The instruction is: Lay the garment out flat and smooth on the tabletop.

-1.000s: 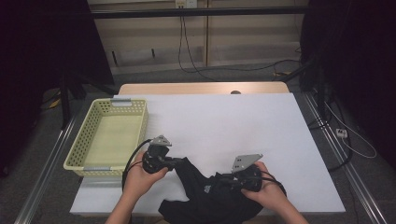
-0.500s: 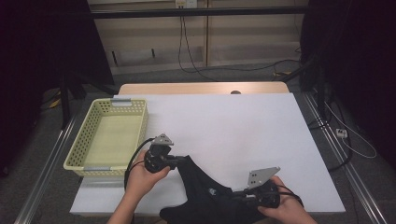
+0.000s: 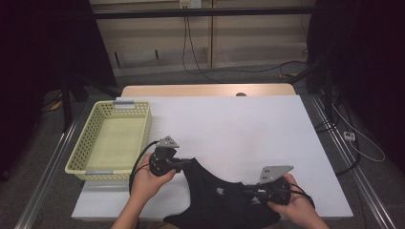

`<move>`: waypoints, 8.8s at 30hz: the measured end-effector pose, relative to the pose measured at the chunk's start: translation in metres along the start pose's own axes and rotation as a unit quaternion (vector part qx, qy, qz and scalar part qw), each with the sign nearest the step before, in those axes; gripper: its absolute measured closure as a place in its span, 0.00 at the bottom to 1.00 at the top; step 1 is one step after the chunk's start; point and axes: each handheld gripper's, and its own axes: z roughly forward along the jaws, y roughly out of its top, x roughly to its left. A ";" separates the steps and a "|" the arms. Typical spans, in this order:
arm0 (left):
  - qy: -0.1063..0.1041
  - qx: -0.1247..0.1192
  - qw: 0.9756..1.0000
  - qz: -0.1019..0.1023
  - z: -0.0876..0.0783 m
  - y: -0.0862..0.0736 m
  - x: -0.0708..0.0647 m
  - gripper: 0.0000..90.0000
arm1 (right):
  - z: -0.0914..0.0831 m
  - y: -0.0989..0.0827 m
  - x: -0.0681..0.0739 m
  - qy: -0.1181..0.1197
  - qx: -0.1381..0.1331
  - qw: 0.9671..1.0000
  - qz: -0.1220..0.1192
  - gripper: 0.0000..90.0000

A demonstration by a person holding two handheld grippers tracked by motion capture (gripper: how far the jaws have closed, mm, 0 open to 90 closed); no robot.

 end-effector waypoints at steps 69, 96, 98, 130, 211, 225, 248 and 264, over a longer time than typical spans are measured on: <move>0.060 -0.002 0.998 -0.023 0.032 0.045 0.039 0.16 | -0.020 0.012 -0.077 -0.185 -0.086 0.969 0.137 0.30; 0.032 0.030 0.999 0.027 0.019 -0.024 0.006 0.12 | -0.033 -0.014 -0.036 -0.201 -0.090 0.966 0.137 0.18; 0.040 0.032 0.998 0.035 0.018 -0.028 0.005 0.15 | -0.035 -0.015 -0.038 -0.205 -0.094 0.964 0.143 0.18; 0.063 0.100 0.992 0.032 0.011 -0.041 -0.012 0.86 | -0.040 -0.028 -0.047 -0.231 -0.082 0.959 0.140 0.18; 0.074 0.041 0.995 -0.058 -0.020 -0.042 0.021 0.64 | -0.048 -0.020 -0.050 -0.184 -0.060 0.969 0.152 0.96; 0.082 0.057 0.993 -0.063 -0.001 -0.050 0.013 0.80 | -0.036 -0.023 -0.045 -0.162 -0.050 0.978 0.119 0.91; 0.099 0.048 0.989 -0.095 -0.029 -0.042 0.027 0.97 | -0.028 -0.012 -0.037 -0.152 -0.062 0.981 0.102 0.70; 0.075 0.017 0.995 -0.067 -0.025 -0.033 0.016 0.41 | -0.054 -0.039 -0.052 -0.234 -0.050 0.960 0.149 0.50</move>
